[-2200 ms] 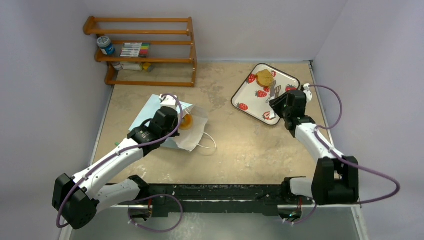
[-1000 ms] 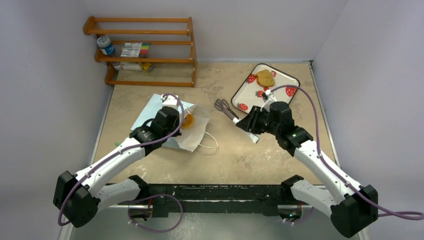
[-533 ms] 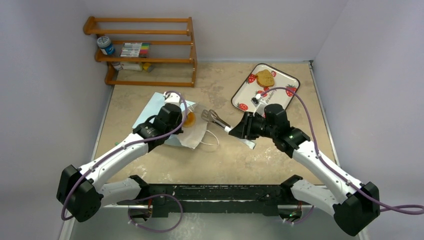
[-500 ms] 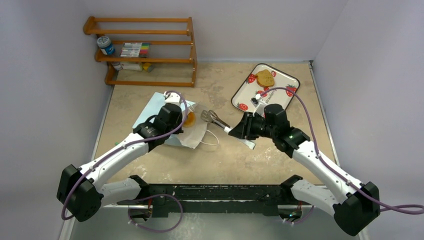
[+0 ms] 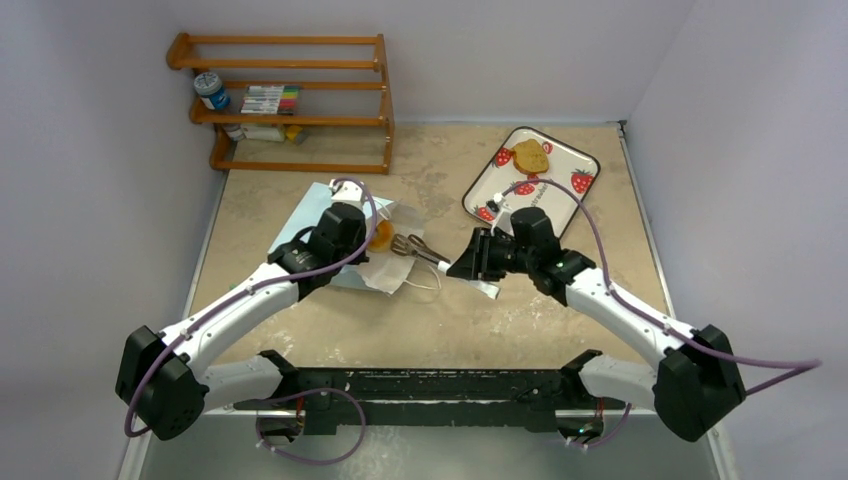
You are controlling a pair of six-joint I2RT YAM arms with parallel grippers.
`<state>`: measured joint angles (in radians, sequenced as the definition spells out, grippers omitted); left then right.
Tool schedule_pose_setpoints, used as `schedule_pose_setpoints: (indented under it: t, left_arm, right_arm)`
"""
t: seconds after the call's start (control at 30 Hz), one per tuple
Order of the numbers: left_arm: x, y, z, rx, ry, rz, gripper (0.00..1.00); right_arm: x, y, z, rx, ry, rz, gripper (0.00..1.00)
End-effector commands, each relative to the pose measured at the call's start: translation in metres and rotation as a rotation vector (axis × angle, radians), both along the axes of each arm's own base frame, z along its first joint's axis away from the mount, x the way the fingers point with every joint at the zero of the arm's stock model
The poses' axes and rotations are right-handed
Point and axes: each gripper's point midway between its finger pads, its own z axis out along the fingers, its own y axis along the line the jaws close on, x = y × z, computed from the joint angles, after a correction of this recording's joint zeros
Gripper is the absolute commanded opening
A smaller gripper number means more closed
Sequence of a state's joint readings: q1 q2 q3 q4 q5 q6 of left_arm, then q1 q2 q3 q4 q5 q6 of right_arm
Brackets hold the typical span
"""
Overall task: Take the fake bread out of the paper bag
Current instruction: Take out the fake bread from the paper bag.
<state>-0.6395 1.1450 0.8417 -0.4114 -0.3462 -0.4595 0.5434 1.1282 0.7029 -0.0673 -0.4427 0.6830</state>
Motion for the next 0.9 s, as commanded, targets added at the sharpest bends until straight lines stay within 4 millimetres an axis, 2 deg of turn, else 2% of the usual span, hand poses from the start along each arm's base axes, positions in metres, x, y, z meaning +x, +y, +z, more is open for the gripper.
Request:
schedule_pose_setpoints:
  t: [0.0, 0.23, 0.87]
  left_arm:
    - [0.016, -0.017, 0.038, -0.095, -0.093, -0.027, 0.00]
    - [0.014, -0.019, 0.038, -0.099, -0.088, -0.037, 0.00]
    - [0.011, -0.022, 0.035, -0.105, -0.074, -0.057, 0.00]
  right_arm:
    - [0.012, 0.017, 0.016, 0.074, -0.070, 0.041, 0.43]
    - [0.025, 0.026, 0.008, 0.075, -0.063, 0.043, 0.45]
    - [0.041, 0.040, -0.011, 0.088, -0.024, 0.048, 0.46]
